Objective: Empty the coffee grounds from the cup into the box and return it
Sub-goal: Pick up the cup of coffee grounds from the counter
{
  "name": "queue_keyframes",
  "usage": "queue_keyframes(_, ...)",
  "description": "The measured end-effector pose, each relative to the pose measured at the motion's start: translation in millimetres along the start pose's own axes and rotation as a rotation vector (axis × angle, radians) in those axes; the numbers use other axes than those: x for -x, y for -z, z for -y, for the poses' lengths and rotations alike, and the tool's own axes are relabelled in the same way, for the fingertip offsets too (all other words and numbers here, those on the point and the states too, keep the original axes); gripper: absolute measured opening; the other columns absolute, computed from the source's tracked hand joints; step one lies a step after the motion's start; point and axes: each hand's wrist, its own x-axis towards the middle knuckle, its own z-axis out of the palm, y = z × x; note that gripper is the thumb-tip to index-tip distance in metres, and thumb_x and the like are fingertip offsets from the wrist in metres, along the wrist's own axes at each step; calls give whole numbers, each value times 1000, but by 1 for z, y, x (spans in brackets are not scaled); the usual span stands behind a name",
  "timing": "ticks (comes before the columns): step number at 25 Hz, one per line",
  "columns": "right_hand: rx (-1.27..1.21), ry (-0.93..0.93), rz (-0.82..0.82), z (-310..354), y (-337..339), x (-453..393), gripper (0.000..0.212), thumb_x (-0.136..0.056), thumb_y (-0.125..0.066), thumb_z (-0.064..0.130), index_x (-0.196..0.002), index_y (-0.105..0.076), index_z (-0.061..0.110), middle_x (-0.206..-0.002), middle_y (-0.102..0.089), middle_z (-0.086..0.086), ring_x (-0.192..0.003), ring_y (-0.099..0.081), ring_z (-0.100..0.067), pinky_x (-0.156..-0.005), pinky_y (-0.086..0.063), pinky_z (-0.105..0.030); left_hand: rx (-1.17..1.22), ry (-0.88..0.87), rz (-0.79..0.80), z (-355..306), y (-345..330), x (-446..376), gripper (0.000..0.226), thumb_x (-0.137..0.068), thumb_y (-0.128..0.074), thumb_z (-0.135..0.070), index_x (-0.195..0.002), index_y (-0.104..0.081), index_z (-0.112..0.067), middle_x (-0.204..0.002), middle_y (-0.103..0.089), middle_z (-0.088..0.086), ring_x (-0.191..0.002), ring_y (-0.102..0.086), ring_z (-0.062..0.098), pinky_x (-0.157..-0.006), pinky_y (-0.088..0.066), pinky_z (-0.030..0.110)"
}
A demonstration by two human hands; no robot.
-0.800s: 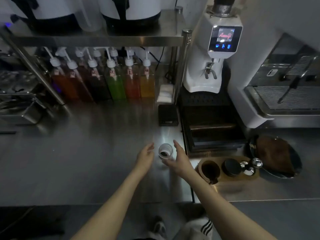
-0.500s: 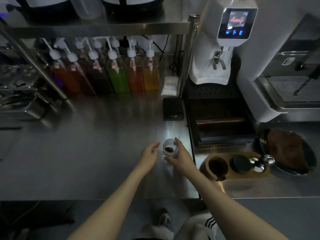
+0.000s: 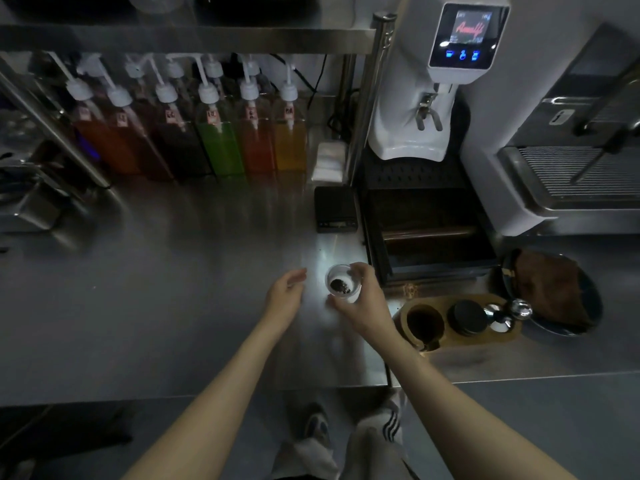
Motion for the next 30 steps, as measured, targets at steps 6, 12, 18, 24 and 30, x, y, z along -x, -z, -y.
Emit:
queue_keyframes(6, -33, 90, -184, 0, 49, 18, 76, -77, -87, 36, -136, -40, 27, -131, -56, 4, -116, -58, -4, -94, -47, -15, 144, 56, 293, -39, -42, 20, 32, -103, -42, -19, -118, -70, -18, -106, -77, 2, -90, -76, 16, -84, -56, 32)
queue_keyframes(12, -85, 45, -343, -17, 105, 35, 72, -77, -87, 32, -132, -40, 33, -127, -59, 9, -115, -58, 7, -93, -46, -8, 192, 44, 489, -74, -105, 50, 29, -103, -47, -31, -108, -75, -26, -97, -82, -1, -95, -77, 17, -82, -60, 34)
queue_keyframes(18, -155, 30, -524, -49, 179, 66, 71, -78, -86, 27, -129, -40, 44, -124, -54, 27, -117, -53, 17, -94, -44, -8, 129, 10, 607, -110, -184, 94, 34, -106, -43, -25, -126, -69, -16, -115, -76, 7, -106, -73, 21, -89, -60, 37)
queue_keyframes(24, -201, 59, -742, -90, 275, 122, 69, -74, -90, 30, -130, -49, 31, -124, -60, 16, -116, -61, -1, -97, -49, -17, 40, -85, 725, -137, -285, 161, 32, -104, -45, -27, -117, -74, -21, -107, -80, 3, -99, -75, 19, -83, -60, 34)
queue_keyframes(30, -200, 33, -891, -156, 363, 194, 65, -77, -88, 27, -125, -46, 37, -120, -50, 30, -114, -57, 3, -96, -46, -15, -41, -104, 836, -143, -399, 237, 25, -103, -49, -23, -106, -74, -24, -93, -80, 2, -88, -75, 20, -80, -62, 38)
